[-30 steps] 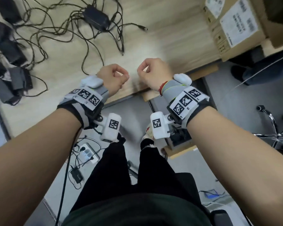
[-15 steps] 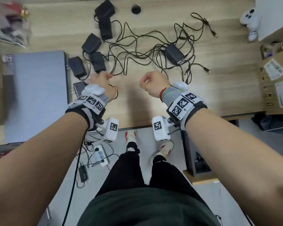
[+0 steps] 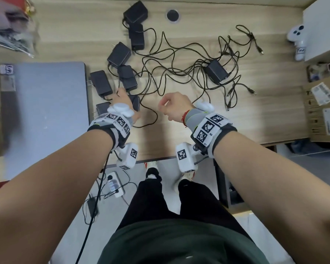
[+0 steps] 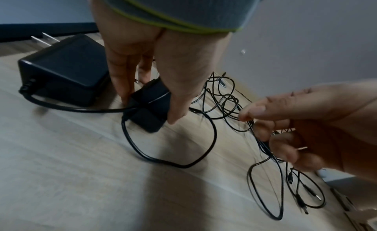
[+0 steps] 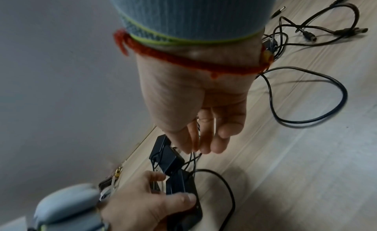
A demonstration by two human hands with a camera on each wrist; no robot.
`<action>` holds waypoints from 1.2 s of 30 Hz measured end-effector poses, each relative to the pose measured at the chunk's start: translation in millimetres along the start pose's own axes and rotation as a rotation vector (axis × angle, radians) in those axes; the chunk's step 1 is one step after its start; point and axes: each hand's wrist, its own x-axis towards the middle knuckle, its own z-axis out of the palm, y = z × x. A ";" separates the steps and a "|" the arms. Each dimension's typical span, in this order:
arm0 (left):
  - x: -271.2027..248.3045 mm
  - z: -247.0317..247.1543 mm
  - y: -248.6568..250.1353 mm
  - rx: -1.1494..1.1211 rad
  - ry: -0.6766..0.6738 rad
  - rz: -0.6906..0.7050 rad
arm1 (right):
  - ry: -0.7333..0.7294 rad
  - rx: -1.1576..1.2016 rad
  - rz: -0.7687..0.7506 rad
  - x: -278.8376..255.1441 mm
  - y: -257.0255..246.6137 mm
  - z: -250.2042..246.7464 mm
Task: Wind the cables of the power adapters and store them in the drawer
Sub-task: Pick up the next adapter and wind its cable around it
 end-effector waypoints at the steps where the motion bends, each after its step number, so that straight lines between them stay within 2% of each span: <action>1: 1.2 0.9 1.3 -0.004 -0.016 0.016 | -0.009 -0.003 -0.004 -0.4 0.2 2.6; 4: 1.3 4.2 2.6 0.006 -0.061 0.062 | -0.043 -0.014 -0.010 1.4 3.2 14.9; 9: 7.3 20.6 1.9 -0.082 -0.134 0.126 | -0.037 -0.188 -0.074 9.7 7.4 32.7; 13: 8.9 25.1 -1.0 -0.193 -0.160 0.095 | -0.005 -0.231 -0.020 13.7 8.3 39.8; 15: 10.6 23.9 -1.7 -0.256 -0.189 0.087 | 0.021 -0.361 -0.013 15.0 9.0 42.9; 17: 11.2 23.6 -3.3 -0.235 -0.185 0.081 | 0.041 -0.498 0.001 15.1 11.6 40.9; 19: 5.0 19.1 1.6 -0.145 -0.148 0.083 | 0.023 -0.530 0.047 13.4 19.8 32.2; 21: -1.5 10.1 7.5 -0.078 -0.061 0.094 | -0.018 -0.469 0.058 12.9 26.6 22.2; 24: -18.7 -6.9 32.9 -0.038 0.018 0.184 | -0.121 -0.137 0.051 -0.8 39.9 -11.6; 28: -44.4 -37.6 74.5 -0.139 0.039 0.439 | -0.150 0.322 0.005 -26.9 44.3 -73.8; 30: -63.5 -58.1 107.9 -0.250 0.037 0.559 | -0.097 0.424 -0.053 -43.8 42.1 -113.3; 36: -94.9 -105.2 177.6 -0.341 0.124 0.669 | -0.003 0.539 -0.154 -77.9 22.6 -183.5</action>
